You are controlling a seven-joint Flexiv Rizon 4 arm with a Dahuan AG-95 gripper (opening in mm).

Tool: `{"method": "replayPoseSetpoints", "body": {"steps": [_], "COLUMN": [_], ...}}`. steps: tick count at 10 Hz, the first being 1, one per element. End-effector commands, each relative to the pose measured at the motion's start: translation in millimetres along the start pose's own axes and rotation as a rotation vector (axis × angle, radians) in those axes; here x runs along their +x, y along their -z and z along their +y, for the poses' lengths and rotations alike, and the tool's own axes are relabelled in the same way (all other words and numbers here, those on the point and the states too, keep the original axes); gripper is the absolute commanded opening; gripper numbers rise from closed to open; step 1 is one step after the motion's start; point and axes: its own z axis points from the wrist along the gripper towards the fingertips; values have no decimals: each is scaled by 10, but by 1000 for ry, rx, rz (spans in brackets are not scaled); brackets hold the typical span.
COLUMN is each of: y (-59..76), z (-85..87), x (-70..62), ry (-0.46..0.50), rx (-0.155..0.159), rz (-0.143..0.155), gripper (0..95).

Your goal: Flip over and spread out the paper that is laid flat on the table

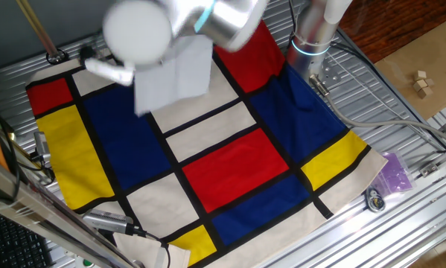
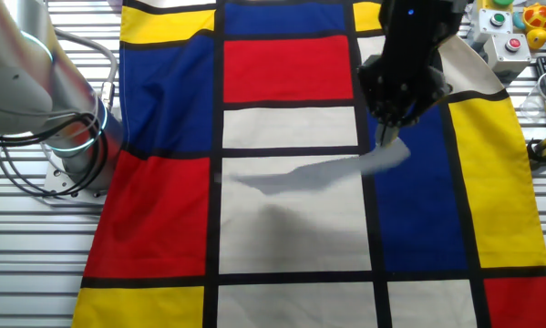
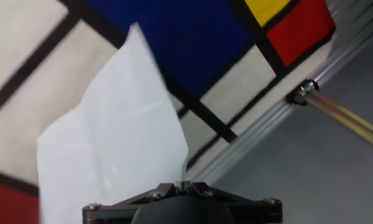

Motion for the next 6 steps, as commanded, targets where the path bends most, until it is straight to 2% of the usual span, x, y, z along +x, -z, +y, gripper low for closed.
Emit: {"method": "replayPoseSetpoints", "body": {"steps": [1, 3, 5, 6], "y": [167, 201, 211, 191], "z": [-180, -173, -157, -103], "x": [168, 94, -43, -179], "ry": [27, -14, -62, -112], "rx": [-13, -23, -55, -98], "rz": [24, 20, 28, 37], "gripper": [0, 0, 0, 0]}}
